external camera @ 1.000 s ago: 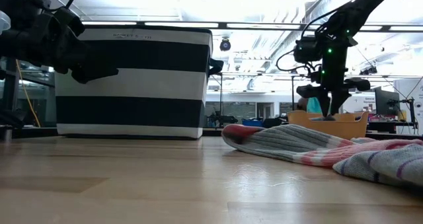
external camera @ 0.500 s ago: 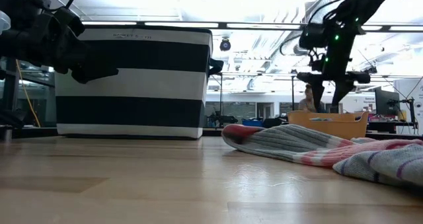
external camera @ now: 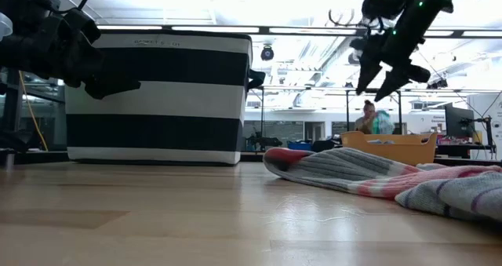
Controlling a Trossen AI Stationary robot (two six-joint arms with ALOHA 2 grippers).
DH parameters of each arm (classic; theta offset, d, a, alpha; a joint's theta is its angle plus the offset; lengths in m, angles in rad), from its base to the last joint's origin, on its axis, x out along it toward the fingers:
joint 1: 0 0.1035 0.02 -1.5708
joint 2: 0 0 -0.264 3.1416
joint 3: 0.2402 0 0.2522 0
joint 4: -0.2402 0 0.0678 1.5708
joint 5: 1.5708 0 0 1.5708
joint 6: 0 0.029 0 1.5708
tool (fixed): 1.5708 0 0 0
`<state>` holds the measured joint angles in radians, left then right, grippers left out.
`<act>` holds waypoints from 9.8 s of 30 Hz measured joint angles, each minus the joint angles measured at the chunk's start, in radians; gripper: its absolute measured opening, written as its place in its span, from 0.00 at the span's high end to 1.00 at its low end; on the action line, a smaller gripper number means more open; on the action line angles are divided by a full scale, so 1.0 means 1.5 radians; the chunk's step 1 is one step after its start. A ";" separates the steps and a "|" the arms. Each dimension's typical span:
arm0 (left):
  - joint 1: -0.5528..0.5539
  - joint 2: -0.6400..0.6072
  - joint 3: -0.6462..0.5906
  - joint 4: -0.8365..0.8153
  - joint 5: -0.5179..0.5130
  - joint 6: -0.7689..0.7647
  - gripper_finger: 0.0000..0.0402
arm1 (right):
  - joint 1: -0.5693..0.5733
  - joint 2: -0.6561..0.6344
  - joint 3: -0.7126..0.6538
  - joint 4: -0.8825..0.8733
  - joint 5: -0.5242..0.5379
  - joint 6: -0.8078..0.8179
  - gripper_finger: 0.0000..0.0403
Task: Pick & Place Cloths
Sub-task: Put the pink sock into the orange bin
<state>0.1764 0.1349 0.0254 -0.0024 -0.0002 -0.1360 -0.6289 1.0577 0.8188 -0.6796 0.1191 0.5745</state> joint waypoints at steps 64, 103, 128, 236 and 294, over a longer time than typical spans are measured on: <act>0.000 0.000 0.000 0.000 0.000 0.000 0.20 | 0.656 0.477 0.000 0.408 0.250 0.018 0.38; 0.000 0.000 0.000 0.000 0.000 0.000 0.20 | 0.657 0.345 -0.001 0.371 0.339 0.021 0.99; 0.000 0.000 0.000 0.000 0.005 0.000 0.20 | 0.508 0.110 0.000 0.098 0.601 -0.285 0.99; 0.000 0.000 0.000 0.000 0.005 0.000 0.20 | -0.153 0.259 0.012 0.048 0.276 -0.159 0.99; 0.000 0.000 0.000 0.000 0.005 0.000 0.20 | -0.109 0.193 0.002 -0.009 0.140 -0.135 0.55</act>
<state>0.1764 0.1351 0.0254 -0.0023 0.0078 -0.1361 -0.7928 1.3473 0.8211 -0.6925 0.3296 0.3723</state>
